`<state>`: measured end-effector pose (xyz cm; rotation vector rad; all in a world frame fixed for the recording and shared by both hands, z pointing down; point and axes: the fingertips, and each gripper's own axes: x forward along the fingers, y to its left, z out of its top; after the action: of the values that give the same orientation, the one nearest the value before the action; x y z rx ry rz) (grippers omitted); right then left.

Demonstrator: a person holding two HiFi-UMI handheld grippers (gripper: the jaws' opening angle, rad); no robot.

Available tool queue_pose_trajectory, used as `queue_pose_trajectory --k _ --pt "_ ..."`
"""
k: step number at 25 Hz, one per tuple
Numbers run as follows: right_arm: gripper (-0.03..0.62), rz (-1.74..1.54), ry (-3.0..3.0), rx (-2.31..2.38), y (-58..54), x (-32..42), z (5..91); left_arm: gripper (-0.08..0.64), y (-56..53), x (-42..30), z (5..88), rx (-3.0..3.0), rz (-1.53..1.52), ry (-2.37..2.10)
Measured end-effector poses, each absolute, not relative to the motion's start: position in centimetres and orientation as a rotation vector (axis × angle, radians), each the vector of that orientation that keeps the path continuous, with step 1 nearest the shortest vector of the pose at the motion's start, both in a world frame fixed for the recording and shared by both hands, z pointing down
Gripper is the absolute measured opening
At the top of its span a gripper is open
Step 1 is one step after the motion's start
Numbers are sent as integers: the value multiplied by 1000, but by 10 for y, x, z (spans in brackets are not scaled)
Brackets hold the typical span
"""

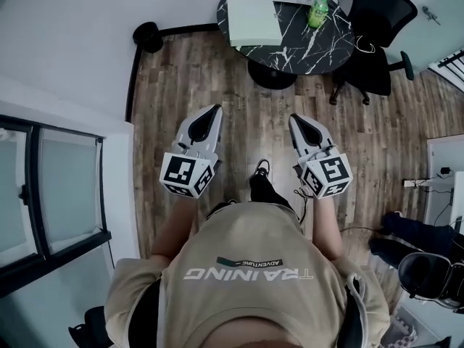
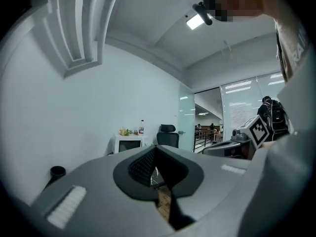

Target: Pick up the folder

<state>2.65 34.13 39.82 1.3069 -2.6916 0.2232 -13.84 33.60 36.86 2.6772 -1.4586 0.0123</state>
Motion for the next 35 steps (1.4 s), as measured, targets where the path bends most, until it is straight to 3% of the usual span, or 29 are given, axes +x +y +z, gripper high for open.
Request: queue_pose_trajectory --k 16,25,35 --pt "8 303 -2712 1153 128 86 423 2 159 -105 384 2508 133 -1563" --pt "8 310 -2638 1243 48 66 423 2 61 -130 397 2556 121 -1483" --pt "8 269 -2608 1256 -23 -7 406 2 -51 -191 394 2594 94 -1442"
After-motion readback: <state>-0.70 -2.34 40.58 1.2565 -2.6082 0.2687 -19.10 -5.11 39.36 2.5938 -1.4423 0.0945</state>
